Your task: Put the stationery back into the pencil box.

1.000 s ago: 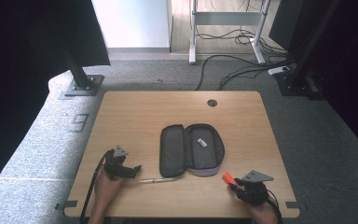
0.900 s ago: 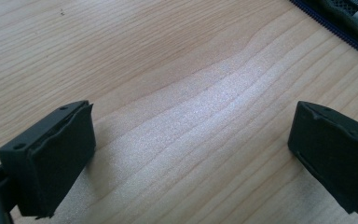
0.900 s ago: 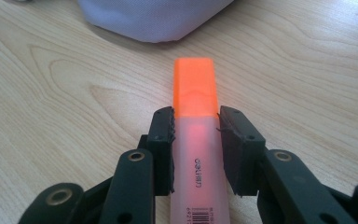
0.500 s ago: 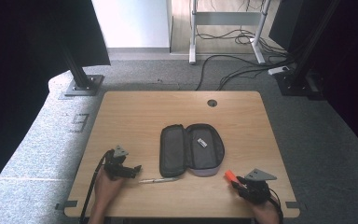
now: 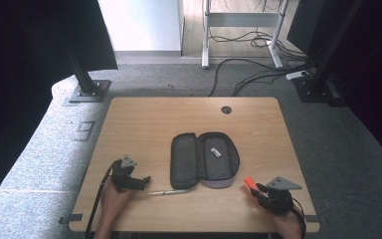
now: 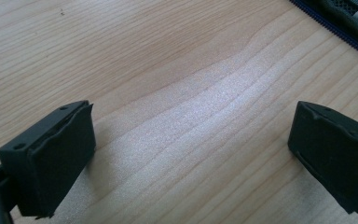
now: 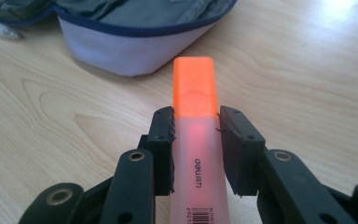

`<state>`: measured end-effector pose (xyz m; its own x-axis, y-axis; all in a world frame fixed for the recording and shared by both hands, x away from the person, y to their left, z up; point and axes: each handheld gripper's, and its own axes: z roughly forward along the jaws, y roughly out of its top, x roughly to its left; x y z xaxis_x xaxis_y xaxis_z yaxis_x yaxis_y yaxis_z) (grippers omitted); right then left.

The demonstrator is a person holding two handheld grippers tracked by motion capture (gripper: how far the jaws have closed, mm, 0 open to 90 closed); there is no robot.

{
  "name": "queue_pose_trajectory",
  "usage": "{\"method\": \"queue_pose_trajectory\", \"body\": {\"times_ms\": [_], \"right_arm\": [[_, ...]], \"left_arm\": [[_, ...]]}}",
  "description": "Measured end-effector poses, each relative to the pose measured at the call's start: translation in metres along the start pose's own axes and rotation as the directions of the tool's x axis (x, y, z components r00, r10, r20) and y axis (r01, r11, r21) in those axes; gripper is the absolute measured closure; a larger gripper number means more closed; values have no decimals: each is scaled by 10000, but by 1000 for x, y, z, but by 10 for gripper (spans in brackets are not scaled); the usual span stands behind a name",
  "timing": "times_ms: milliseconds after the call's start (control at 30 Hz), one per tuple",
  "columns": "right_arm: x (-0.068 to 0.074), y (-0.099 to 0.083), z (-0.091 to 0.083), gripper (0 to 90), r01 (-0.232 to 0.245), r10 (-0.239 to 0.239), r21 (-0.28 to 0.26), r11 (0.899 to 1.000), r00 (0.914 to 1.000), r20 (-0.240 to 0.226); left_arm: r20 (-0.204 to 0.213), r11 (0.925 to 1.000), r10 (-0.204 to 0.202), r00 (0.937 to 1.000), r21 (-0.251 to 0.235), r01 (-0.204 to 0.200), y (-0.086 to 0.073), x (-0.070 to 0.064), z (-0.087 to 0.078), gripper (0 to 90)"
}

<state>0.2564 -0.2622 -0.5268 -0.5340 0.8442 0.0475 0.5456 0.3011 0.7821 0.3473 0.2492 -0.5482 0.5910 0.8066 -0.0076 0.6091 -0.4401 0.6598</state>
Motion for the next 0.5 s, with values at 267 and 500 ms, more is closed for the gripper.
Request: {"method": "queue_pose_trajectory", "body": {"times_ms": [267,500], "right_arm": [[-3,11,-4,657,104,-103,-161,9998,9999,68],[-8,21,-7,657,113,-110,-239,9996,9999,123]], "left_arm": [[6,10000,1,10000,3,-1,0,0,0,6],[7,10000,3,10000,5,-3,0,0,0,6]]}}
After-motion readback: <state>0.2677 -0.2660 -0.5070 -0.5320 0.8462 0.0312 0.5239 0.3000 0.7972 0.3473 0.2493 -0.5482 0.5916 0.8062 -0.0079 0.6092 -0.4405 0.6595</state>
